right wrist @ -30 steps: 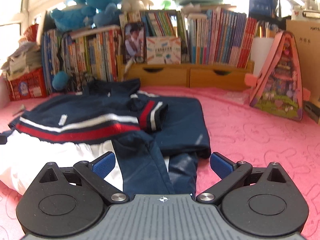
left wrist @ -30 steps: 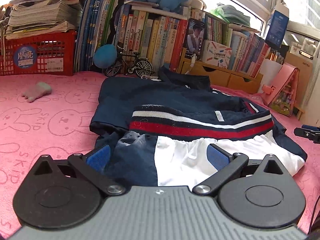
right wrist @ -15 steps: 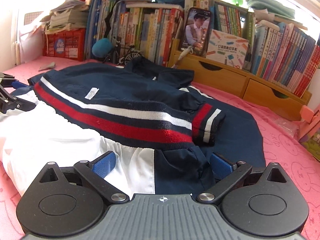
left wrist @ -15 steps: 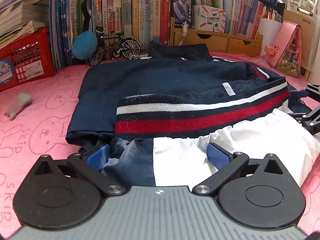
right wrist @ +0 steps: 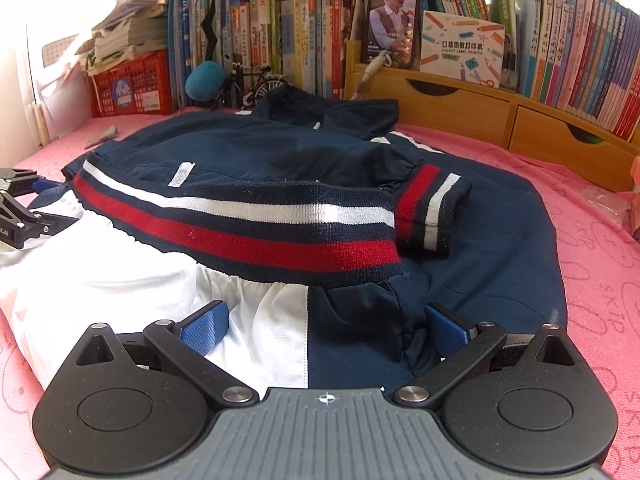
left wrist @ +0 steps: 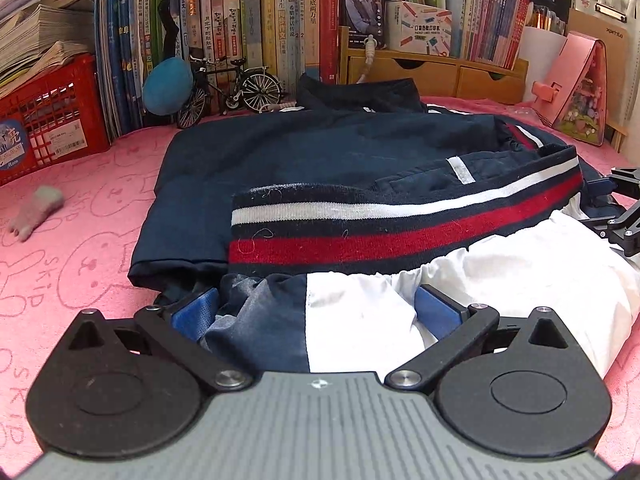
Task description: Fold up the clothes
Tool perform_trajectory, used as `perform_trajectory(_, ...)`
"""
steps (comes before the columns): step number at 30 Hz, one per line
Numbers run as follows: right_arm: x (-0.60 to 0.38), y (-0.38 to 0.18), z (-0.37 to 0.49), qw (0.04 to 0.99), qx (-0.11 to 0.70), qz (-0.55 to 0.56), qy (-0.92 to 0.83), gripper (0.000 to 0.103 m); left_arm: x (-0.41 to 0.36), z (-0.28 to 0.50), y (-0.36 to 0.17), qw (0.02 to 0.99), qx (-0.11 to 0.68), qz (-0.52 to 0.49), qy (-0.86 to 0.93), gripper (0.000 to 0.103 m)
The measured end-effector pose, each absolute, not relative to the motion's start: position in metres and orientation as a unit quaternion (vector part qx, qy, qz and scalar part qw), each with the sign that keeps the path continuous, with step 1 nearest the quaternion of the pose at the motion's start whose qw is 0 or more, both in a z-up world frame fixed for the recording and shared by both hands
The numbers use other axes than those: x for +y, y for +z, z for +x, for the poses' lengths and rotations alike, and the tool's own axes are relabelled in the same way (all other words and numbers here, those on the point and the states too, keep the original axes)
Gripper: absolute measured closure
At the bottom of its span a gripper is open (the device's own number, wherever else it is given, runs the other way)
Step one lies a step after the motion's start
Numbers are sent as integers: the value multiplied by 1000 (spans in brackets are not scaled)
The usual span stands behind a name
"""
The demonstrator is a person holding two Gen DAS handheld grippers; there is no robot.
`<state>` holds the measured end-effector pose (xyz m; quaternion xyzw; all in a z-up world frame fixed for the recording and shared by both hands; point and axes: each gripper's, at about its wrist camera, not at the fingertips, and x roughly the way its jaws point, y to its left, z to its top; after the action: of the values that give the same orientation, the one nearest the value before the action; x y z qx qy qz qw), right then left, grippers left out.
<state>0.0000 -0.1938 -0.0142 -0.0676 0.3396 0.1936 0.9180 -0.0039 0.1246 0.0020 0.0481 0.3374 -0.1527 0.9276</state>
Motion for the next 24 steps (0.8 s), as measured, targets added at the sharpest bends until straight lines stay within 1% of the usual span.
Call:
perform_trajectory(18,-195,-14,1,918,339,-66,194,0,122,-2,2,928,337,48,-148,0)
perform_trajectory(24,-185,-12,5,920,352,-62,164,0,118,-2,2,930,340,42,-131,0)
